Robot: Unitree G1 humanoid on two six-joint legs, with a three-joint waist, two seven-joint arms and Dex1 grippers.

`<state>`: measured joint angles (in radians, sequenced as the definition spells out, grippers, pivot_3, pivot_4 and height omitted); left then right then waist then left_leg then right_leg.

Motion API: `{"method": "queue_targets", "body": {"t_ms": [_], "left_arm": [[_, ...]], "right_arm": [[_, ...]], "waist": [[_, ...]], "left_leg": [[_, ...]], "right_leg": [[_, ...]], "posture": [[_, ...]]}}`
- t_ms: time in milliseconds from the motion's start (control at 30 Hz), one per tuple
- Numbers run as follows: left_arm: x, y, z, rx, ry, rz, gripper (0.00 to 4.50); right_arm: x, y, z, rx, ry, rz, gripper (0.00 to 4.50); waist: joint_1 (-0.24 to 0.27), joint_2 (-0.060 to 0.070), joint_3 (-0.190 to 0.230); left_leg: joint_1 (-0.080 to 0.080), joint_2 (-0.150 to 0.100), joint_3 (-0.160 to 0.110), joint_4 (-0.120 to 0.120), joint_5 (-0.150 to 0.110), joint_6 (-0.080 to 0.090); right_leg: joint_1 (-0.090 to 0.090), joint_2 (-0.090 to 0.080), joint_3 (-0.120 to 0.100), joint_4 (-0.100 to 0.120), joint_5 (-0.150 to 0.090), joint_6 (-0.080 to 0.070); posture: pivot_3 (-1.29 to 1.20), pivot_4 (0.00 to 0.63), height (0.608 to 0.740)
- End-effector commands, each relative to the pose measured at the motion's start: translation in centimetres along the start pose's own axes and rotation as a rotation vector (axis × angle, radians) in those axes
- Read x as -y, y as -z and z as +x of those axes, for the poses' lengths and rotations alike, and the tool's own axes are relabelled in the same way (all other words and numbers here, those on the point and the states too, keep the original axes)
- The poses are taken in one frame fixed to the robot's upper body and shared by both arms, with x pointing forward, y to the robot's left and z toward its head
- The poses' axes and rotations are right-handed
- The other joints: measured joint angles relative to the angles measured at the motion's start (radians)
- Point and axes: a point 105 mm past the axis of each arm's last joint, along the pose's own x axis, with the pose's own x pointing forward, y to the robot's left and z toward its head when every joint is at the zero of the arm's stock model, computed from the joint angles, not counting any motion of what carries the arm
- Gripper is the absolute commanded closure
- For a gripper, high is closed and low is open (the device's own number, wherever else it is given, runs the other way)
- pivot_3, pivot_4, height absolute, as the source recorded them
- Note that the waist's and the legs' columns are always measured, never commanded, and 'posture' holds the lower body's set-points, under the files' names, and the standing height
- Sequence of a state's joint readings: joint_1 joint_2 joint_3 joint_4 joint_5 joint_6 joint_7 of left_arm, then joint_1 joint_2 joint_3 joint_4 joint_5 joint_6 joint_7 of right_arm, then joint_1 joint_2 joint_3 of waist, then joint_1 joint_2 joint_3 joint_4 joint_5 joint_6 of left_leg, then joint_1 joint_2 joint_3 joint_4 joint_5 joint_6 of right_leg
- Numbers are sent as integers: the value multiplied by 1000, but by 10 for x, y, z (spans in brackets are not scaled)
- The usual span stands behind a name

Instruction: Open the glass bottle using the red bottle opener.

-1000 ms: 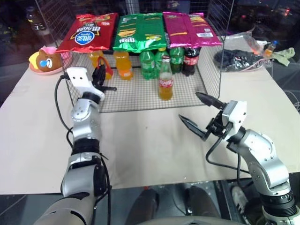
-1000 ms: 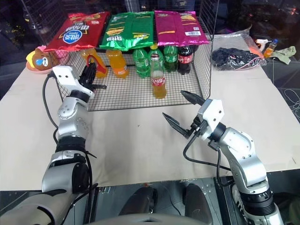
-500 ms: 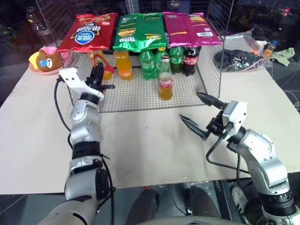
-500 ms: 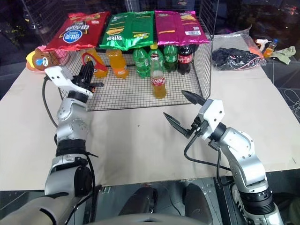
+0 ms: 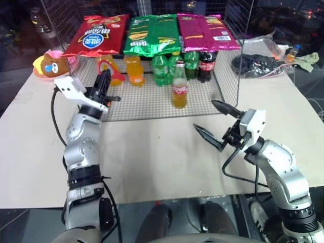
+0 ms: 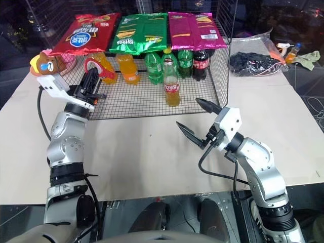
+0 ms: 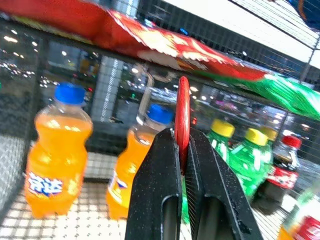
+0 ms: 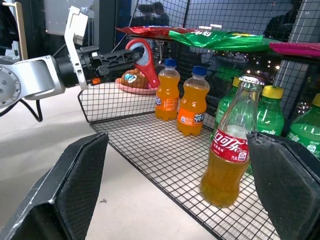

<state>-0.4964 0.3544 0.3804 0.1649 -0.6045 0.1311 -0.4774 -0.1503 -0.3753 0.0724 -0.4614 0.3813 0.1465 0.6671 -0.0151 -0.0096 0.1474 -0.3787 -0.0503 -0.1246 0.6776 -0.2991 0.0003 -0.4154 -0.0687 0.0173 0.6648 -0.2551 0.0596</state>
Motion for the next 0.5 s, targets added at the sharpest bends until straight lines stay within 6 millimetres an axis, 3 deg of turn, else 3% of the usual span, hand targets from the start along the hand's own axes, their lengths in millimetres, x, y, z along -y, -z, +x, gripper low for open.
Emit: {"method": "queue_targets", "body": {"t_ms": [33, 167, 300, 500], "left_arm": [[31, 1, 0, -27, 156, -75, 4400], [64, 22, -10, -144, 319, -195, 4400], [96, 35, -26, -280, 498, -318, 4400], [126, 38, -49, -441, 720, -481, 4400]], "right_arm": [[1, -10, 3, 30, -13, -20, 0], [-4, 1, 7, -30, -30, 56, 0], [-5, 23, 13, -250, -40, 112, 0], [-18, 15, 19, -259, -207, 399, 0]], "waist": [[0, 0, 0], [0, 0, 0], [-5, 0, 0], [-4, 0, 0]], "left_leg": [[0, 0, 0, 0, 0, 0], [0, 0, 0, 1, 0, 0], [0, 0, 1, 1, 0, 0], [0, 1, 0, 1, 0, 0]], "right_leg": [[0, 0, 0, 0, 0, 0], [0, 0, 0, 0, 0, 0], [0, 0, 1, 1, 0, 0], [0, 1, 1, 2, 0, 0]], "posture": [[0, 150, 740], [0, 150, 740], [0, 150, 740], [0, 150, 740]]}}
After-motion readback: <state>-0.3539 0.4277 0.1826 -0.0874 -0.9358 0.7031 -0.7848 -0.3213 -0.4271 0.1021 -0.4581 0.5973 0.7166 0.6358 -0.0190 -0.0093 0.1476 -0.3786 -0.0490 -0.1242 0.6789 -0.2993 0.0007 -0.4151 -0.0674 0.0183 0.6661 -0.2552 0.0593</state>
